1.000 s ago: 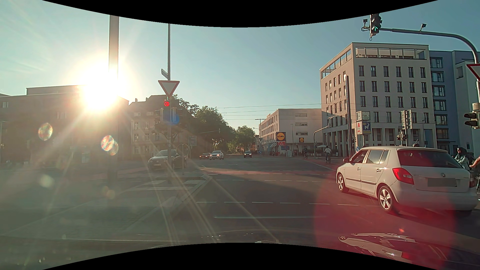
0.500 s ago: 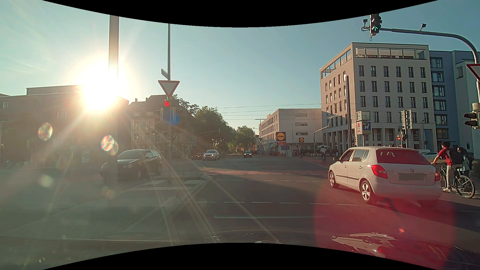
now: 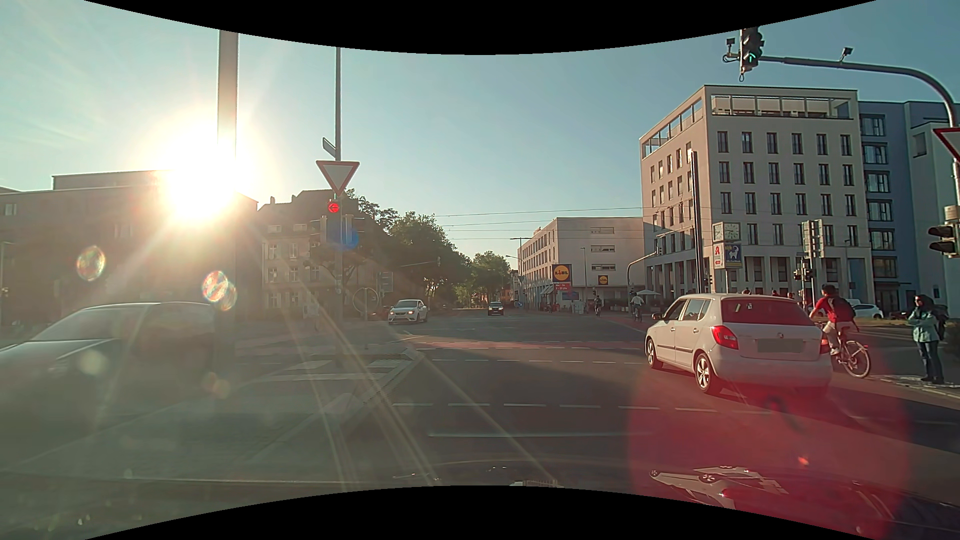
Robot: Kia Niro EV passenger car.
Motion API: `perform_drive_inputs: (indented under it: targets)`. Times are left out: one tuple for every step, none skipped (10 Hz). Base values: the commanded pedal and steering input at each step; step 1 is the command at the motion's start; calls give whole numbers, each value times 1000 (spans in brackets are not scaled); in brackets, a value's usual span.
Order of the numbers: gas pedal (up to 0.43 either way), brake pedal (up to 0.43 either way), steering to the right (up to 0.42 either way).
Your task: Follow the waypoints while adhering to traffic rules and regulations
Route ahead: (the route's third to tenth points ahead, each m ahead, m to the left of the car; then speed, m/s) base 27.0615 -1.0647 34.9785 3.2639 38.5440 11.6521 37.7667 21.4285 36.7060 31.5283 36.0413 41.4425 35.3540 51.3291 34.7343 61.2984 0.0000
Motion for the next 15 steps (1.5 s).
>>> perform_drive_inputs:
  targets:
    - [0,226,-2]
    - [0,226,-2]
    - [0,226,-2]
    - [0,226,-2]
    - [0,226,-2]
    - [0,226,-2]
    - [0,226,-2]
    - [0,226,-2]
    - [0,226,-2]
    - [0,220,-2]
    - [0,226,-2]
    - [0,226,-2]
    - [0,226,-2]
    - [0,226,-2]
    - [0,226,-2]
